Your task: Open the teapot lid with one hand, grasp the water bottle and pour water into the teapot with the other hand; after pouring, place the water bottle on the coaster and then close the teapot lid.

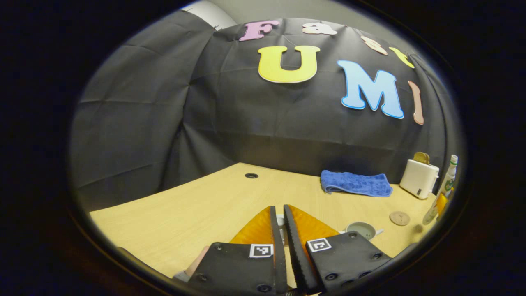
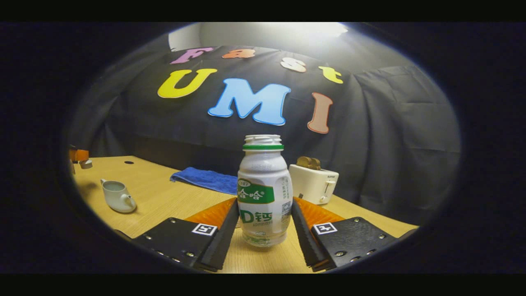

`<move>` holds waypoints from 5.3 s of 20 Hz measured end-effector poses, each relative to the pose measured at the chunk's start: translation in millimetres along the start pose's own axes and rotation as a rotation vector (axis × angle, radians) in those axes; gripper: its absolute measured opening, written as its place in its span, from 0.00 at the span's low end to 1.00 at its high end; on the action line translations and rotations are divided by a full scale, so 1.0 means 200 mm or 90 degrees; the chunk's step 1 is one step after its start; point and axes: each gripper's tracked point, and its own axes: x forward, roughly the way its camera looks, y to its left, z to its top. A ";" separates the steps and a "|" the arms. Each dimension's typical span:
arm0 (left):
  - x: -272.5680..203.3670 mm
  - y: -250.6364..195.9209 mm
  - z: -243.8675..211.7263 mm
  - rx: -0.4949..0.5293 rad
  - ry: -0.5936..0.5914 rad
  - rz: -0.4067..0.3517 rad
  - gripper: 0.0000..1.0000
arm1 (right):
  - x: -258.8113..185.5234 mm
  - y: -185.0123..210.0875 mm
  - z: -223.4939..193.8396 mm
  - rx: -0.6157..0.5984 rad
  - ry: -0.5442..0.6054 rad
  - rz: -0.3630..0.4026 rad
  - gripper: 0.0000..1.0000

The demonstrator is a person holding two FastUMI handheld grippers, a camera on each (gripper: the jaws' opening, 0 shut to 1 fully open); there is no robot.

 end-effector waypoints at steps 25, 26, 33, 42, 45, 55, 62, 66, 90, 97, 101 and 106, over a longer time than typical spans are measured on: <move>0.00 0.03 0.00 0.006 -0.014 0.001 0.16 | 0.09 0.55 0.19 -0.540 -0.149 0.168 0.71; 0.00 0.03 0.00 0.007 -0.014 0.002 0.16 | 0.10 0.58 0.17 -0.552 -0.154 0.178 0.71; 0.00 0.05 0.00 0.008 -0.017 0.008 0.17 | 0.10 0.68 0.14 -0.666 -0.196 0.212 0.71; 0.00 0.07 0.00 0.008 -0.019 0.017 0.16 | 0.15 0.74 0.13 -0.773 -0.237 0.207 0.71; 0.00 0.09 0.00 0.007 -0.019 0.020 0.16 | 0.16 0.75 0.14 -0.796 -0.245 0.206 0.71; 0.00 0.08 -0.01 0.013 -0.015 0.021 0.17 | 0.18 0.76 0.20 -0.871 -0.290 0.185 0.71; -0.01 0.09 0.00 0.012 -0.015 0.024 0.17 | 0.18 0.76 0.24 -0.912 -0.318 0.176 0.71; -0.01 0.09 0.00 0.012 -0.016 0.025 0.17 | 0.18 0.76 0.24 -0.916 -0.321 0.178 0.70; -0.01 0.10 -0.01 0.016 -0.013 0.031 0.17 | 0.20 0.72 0.39 -0.974 -0.373 0.147 0.71; -0.01 0.10 -0.01 0.015 -0.013 0.030 0.17 | 0.20 0.72 0.41 -0.994 -0.388 0.144 0.70; -0.02 0.10 -0.01 0.015 -0.011 0.030 0.17 | 0.21 0.73 0.44 -1.009 -0.400 0.137 0.70; -0.01 0.10 -0.01 0.015 -0.011 0.030 0.17 | 0.20 0.74 0.48 -1.022 -0.421 0.124 0.71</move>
